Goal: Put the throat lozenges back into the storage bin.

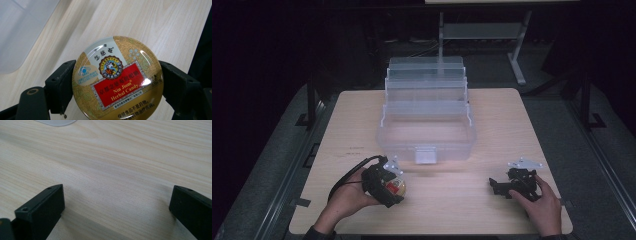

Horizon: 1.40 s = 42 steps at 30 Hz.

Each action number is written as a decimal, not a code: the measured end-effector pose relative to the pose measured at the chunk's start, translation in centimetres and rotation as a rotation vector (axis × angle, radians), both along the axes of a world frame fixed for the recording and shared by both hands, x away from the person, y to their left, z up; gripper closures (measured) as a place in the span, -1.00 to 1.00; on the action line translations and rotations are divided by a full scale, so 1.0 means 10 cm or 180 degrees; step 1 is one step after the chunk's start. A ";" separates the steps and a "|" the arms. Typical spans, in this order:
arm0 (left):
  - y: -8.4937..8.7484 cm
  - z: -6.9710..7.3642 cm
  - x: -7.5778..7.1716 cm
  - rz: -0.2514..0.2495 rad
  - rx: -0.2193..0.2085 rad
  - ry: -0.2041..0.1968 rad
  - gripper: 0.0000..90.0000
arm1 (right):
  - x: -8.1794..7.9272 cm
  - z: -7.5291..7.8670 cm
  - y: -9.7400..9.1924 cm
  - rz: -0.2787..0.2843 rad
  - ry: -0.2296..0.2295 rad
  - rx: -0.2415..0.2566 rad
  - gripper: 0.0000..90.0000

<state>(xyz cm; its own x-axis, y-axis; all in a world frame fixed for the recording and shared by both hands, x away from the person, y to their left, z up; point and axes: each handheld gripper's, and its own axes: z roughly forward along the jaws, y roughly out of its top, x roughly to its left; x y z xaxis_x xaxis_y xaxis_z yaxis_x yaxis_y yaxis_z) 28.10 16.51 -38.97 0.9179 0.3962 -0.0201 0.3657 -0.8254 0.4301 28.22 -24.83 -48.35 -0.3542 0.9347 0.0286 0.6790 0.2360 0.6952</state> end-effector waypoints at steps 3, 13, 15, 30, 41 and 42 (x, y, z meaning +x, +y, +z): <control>-0.01 0.03 0.03 -0.0004 -0.0018 -0.0015 -0.56 | 0.00 0.00 0.00 0.0000 0.0000 0.0000 -1.00; -0.05 0.11 0.12 -0.0001 -0.0029 -0.0039 -0.56 | 0.00 0.00 0.00 0.0000 0.0000 0.0000 -1.00; -0.06 0.12 0.13 -0.0002 -0.0032 -0.0047 -0.56 | 0.00 0.00 0.00 0.0000 -0.0001 0.0000 -1.00; -0.11 0.29 0.26 -0.0033 -0.0031 -0.0087 -0.56 | 0.00 0.00 0.00 0.0000 0.0000 0.0000 -1.00; -0.14 0.40 0.39 -0.0030 -0.0056 -0.0072 -0.56 | 0.00 0.00 0.00 -0.0002 0.0001 0.0005 -1.00; -0.13 0.40 0.40 -0.0026 -0.0049 -0.0077 -0.56 | 0.00 0.00 0.00 0.0001 0.0002 0.0005 -1.00</control>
